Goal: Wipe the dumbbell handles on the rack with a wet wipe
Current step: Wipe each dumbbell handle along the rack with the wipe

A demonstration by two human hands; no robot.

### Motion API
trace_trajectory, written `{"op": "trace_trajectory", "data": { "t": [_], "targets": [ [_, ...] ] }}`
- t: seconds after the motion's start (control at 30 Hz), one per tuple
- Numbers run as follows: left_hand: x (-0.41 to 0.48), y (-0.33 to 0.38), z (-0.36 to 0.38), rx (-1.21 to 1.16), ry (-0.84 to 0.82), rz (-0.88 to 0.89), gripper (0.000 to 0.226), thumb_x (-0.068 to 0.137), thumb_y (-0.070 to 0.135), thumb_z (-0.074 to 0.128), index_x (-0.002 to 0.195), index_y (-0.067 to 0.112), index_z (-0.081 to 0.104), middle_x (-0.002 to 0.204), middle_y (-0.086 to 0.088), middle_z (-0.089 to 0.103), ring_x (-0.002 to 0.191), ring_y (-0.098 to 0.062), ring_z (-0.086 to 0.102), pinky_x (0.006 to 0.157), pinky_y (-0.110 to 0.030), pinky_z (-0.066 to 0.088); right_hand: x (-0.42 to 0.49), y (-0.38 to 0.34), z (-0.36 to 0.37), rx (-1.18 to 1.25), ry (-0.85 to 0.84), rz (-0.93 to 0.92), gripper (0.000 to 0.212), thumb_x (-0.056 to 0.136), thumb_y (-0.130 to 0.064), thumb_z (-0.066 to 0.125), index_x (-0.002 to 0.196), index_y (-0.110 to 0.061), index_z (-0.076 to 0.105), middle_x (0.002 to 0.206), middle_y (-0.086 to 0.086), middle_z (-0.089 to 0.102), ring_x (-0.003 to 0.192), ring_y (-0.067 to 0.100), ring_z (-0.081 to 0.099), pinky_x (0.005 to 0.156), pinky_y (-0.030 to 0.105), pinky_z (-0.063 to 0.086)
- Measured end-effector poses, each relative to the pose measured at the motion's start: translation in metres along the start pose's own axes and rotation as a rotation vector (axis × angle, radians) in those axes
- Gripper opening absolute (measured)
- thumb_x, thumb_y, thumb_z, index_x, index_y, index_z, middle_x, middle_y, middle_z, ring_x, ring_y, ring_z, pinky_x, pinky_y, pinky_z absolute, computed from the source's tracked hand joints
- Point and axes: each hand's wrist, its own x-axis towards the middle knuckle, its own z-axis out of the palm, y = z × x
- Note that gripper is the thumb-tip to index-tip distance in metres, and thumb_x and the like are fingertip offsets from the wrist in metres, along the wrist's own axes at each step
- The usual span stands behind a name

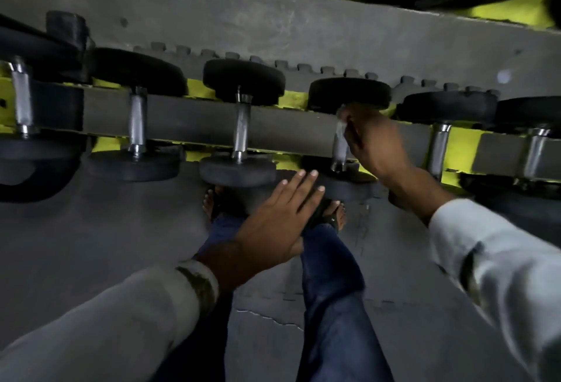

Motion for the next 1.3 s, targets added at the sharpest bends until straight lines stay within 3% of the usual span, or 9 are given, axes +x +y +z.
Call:
{"op": "trace_trajectory", "data": {
  "t": [0.13,0.3,0.5,0.63,0.73,0.87,1.03,1.17,1.3],
  "targets": [
    [0.028,0.040,0.017,-0.019,-0.049,-0.059,0.129,0.078,0.060,0.072,0.163,0.010,-0.013,0.165,-0.022,-0.027,0.156,-0.039,-0.016,0.127,-0.054,0.009,0.006,0.024,0.002,-0.275,-0.126,-0.222,0.036,0.085,-0.009,0.060,0.121,-0.009,0.061,0.104,0.019,0.066,0.081,0.042,0.066,0.056,0.041,0.052],
    [0.033,0.064,0.016,0.006,-0.129,-0.185,0.143,0.075,0.063,0.075,0.156,0.006,-0.027,0.158,-0.026,-0.040,0.151,-0.045,-0.027,0.127,-0.057,0.005,-0.018,0.022,0.007,-0.216,-0.558,-0.431,0.032,0.096,-0.029,0.057,0.128,-0.025,0.059,0.118,0.007,0.068,0.100,0.029,0.069,0.077,0.039,0.057],
    [0.035,0.072,0.015,0.032,-0.161,-0.244,0.151,0.071,0.070,0.076,0.153,0.004,-0.032,0.155,-0.028,-0.044,0.149,-0.048,-0.029,0.126,-0.058,0.005,0.005,0.041,-0.001,-0.282,-0.377,-0.443,0.055,0.089,-0.044,0.023,0.120,-0.027,0.066,0.126,0.000,0.067,0.106,0.027,0.069,0.076,0.039,0.057],
    [0.036,0.072,0.013,0.060,-0.187,-0.235,0.153,0.069,0.075,0.074,0.154,0.003,-0.031,0.155,-0.030,-0.042,0.149,-0.050,-0.027,0.126,-0.058,0.005,-0.003,0.026,0.010,-0.311,-0.598,-0.597,0.031,0.098,-0.040,0.046,0.114,-0.023,0.067,0.110,0.007,0.069,0.097,0.028,0.069,0.071,0.036,0.053],
    [0.035,0.070,0.010,0.052,-0.183,-0.231,0.152,0.069,0.075,0.073,0.156,0.004,-0.029,0.157,-0.030,-0.039,0.150,-0.049,-0.025,0.126,-0.057,0.003,0.019,0.028,0.015,-0.338,-0.543,-0.590,0.041,0.090,-0.043,0.034,0.101,-0.014,0.062,0.101,0.012,0.060,0.090,0.034,0.064,0.060,0.035,0.045],
    [0.034,0.068,0.008,0.073,-0.202,-0.216,0.150,0.070,0.074,0.074,0.157,0.004,-0.027,0.158,-0.030,-0.037,0.151,-0.049,-0.023,0.125,-0.057,0.001,-0.009,0.034,0.021,-0.160,-0.518,-0.395,0.025,0.090,-0.036,0.051,0.104,-0.018,0.059,0.105,0.009,0.059,0.091,0.032,0.064,0.062,0.035,0.045],
    [0.034,0.067,0.011,0.047,-0.176,-0.208,0.150,0.071,0.074,0.073,0.156,0.004,-0.028,0.156,-0.030,-0.041,0.150,-0.050,-0.025,0.125,-0.061,0.007,-0.041,0.041,0.023,0.063,-0.377,0.090,0.017,0.088,-0.026,0.063,0.102,-0.018,0.060,0.095,0.011,0.070,0.086,0.035,0.066,0.066,0.036,0.047],
    [0.034,0.065,0.013,0.038,-0.185,-0.200,0.148,0.072,0.072,0.073,0.156,0.005,-0.028,0.155,-0.029,-0.042,0.150,-0.050,-0.026,0.125,-0.061,0.007,-0.014,0.041,0.030,0.592,-0.219,0.579,0.010,0.088,-0.004,0.061,0.082,-0.013,0.061,0.073,0.001,0.061,0.068,0.016,0.059,0.063,0.029,0.049],
    [0.036,0.064,0.016,0.040,-0.194,-0.194,0.152,0.070,0.076,0.074,0.155,0.004,-0.030,0.155,-0.031,-0.042,0.150,-0.051,-0.025,0.125,-0.062,0.008,0.028,0.049,0.050,1.049,0.004,0.941,0.020,0.090,-0.006,0.060,0.074,-0.017,0.063,0.075,0.006,0.065,0.077,0.025,0.062,0.078,0.055,0.056]
  ]
}}
